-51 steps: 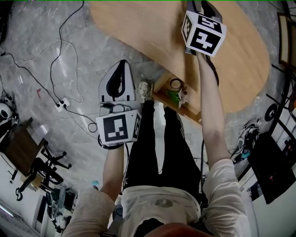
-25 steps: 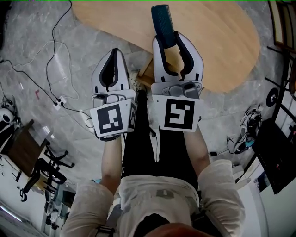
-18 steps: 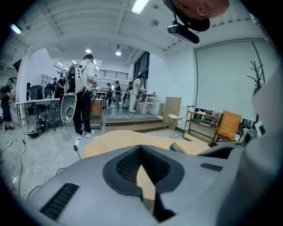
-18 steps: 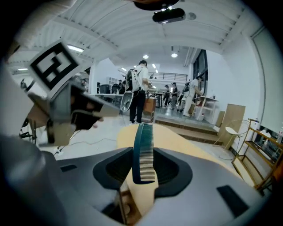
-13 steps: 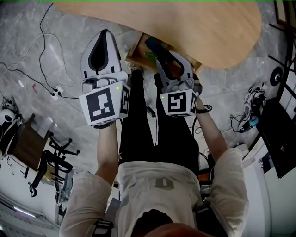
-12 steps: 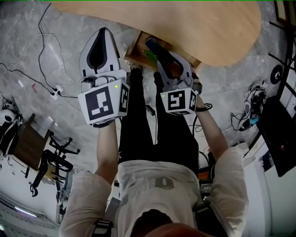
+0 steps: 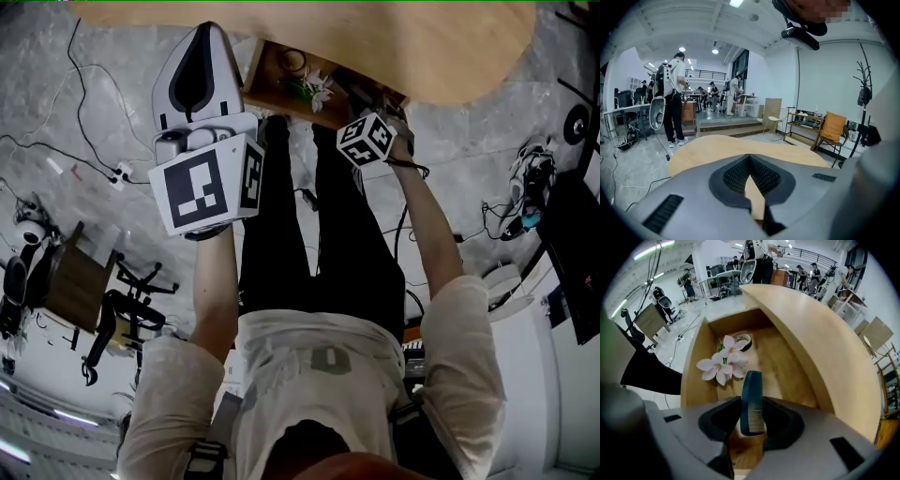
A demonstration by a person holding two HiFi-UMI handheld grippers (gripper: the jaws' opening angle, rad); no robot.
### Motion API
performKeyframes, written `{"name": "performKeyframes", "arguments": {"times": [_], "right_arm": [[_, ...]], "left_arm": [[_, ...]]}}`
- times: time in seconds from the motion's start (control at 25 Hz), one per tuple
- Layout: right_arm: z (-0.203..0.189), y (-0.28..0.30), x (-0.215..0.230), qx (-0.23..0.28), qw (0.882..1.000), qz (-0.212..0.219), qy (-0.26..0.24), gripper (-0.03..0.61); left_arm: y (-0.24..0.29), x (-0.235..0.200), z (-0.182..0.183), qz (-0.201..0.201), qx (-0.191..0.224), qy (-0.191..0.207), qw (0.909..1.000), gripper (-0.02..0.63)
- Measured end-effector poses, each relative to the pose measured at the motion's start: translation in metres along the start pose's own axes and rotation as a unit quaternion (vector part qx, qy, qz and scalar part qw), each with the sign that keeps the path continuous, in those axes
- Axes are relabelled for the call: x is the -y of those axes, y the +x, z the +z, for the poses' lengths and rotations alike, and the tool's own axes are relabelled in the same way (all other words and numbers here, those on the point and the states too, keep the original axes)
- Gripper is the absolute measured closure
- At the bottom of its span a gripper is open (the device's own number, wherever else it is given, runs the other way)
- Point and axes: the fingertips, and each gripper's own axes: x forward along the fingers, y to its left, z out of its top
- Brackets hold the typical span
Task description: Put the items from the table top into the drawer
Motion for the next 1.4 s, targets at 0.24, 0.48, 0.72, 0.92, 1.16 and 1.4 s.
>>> {"name": "performKeyframes", "arguments": {"times": [0.24,0.48,0.72,0.92,1.16,1.4], "right_arm": [[-0.004,0.025,-0.001,-0.045,0.999,0.017,0.002,0.426],[-0.004,0.031,0.003,-0.053,0.997,0.016,0.047,0.421],[-0.004,0.027,0.007,-0.053,0.996,0.013,0.069,0.38],[0.008,0.013,0.009,-0.041,0.999,-0.009,0.014,0.547],[0.093,-0.062,0.01,0.068,0.997,-0.038,0.015,0.574],[0.241,-0.217,0.061,0.252,0.961,-0.091,0.073,0.574]], "left_arm": [[0.0,0.017,0.001,-0.015,-0.004,0.01,0.9998,0.607],[-0.004,0.02,-0.003,-0.017,-0.007,0.009,0.9998,0.607],[-0.008,0.013,-0.004,-0.009,-0.004,0.005,0.9999,0.607],[-0.014,0.008,0.002,-0.004,0.005,0.002,1.0,0.607],[-0.042,-0.006,0.034,0.013,0.024,-0.013,0.9996,0.607],[-0.083,-0.019,0.102,0.037,0.075,-0.031,0.996,0.607]]}}
